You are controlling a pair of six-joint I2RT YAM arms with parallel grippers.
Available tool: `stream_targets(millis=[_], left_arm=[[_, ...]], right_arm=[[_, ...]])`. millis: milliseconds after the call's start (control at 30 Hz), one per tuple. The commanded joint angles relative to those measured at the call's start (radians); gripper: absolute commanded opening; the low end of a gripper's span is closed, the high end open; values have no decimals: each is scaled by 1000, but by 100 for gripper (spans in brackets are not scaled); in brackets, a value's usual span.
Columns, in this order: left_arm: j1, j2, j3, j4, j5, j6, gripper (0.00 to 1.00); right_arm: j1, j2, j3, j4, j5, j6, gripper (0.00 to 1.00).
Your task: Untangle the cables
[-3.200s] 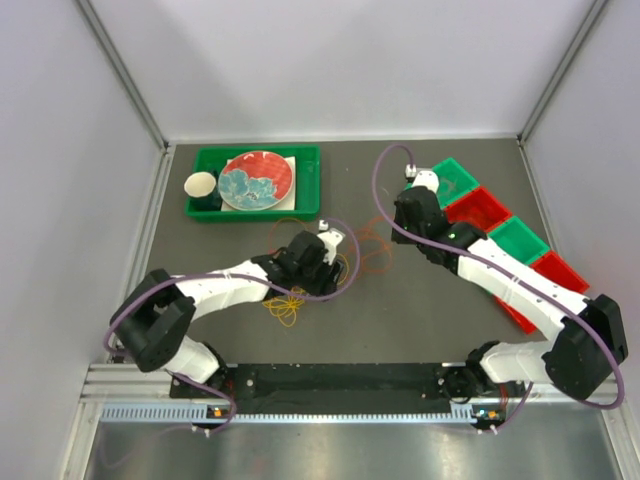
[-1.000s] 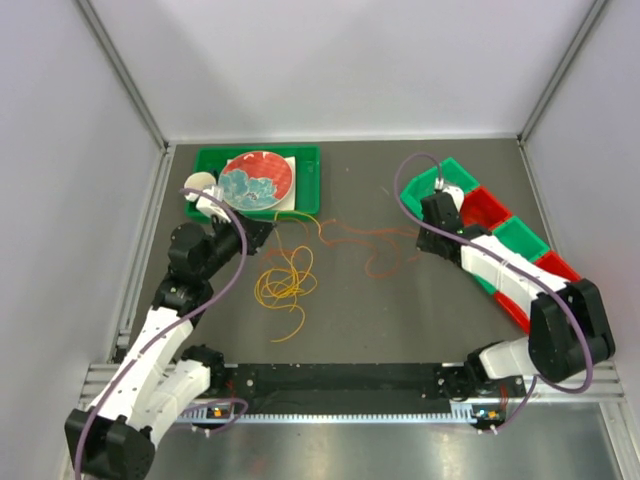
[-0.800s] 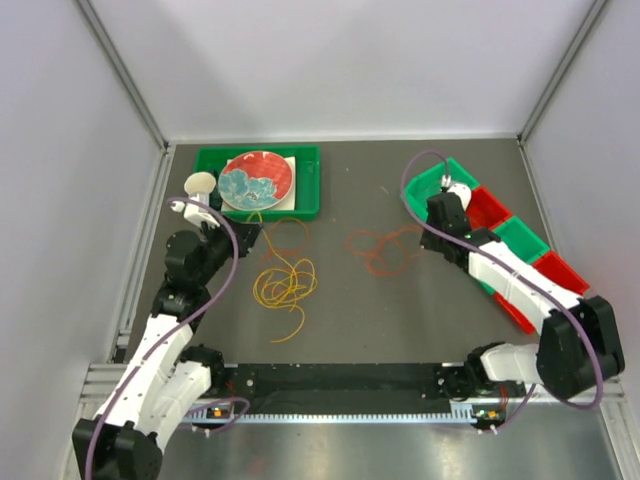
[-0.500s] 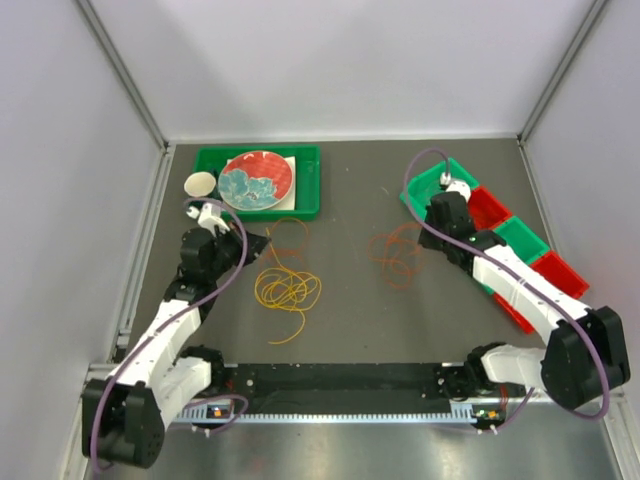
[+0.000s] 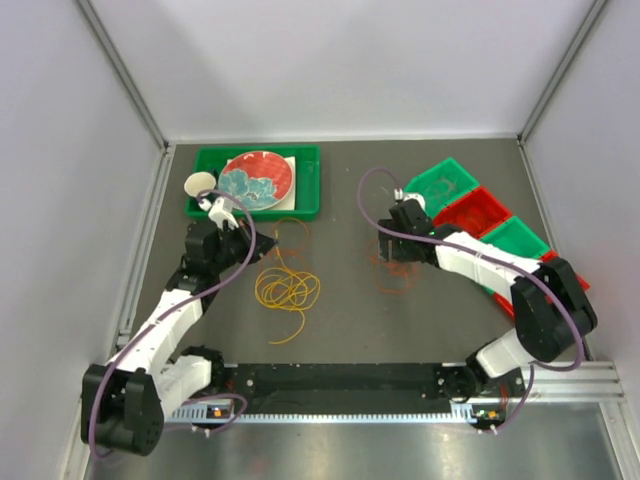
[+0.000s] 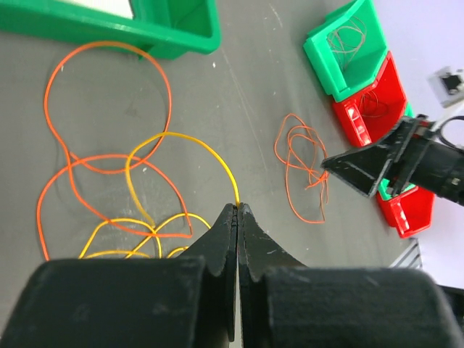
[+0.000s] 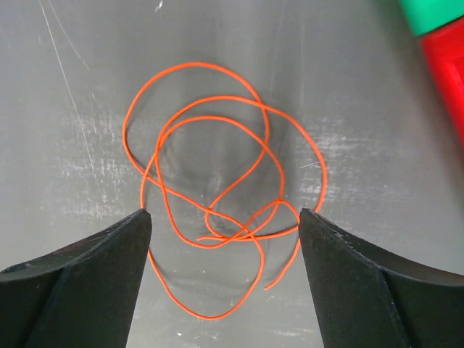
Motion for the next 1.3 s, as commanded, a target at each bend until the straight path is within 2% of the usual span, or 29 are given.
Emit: stream_targets(millis=[0, 200, 300, 400, 433, 500, 533, 733, 867, 1033, 1267], left_arm=[[-6, -1, 55, -15, 7, 67, 0], [-6, 8, 41, -5, 14, 55, 0], [-6, 2, 38, -9, 14, 56, 0], [-6, -6, 38, -17, 6, 60, 0], [-5, -6, 38, -17, 4, 61, 0], [-6, -6, 38, -17, 4, 61, 0], [-6, -4, 38, -17, 3, 60, 0], [-5, 2, 41, -12, 3, 55, 0], [-6, -1, 49, -14, 0, 56, 0], [-5, 0, 61, -15, -2, 56, 0], [-6, -3, 59, -6, -6, 58, 0]], right_arm=[[22, 44, 38, 23, -23, -3, 80], [53, 141, 64, 21, 30, 17, 72], [59, 173, 70, 23, 60, 23, 63], [61, 178, 70, 24, 80, 32, 40], [59, 170, 72, 21, 92, 34, 23], [61, 157, 81, 9, 110, 35, 4], [59, 135, 84, 4, 115, 29, 0], [61, -40, 116, -55, 152, 0, 0], [56, -231, 159, -109, 219, -35, 0], [-10, -379, 239, -172, 287, -70, 0], [-103, -468, 280, -232, 216, -70, 0]])
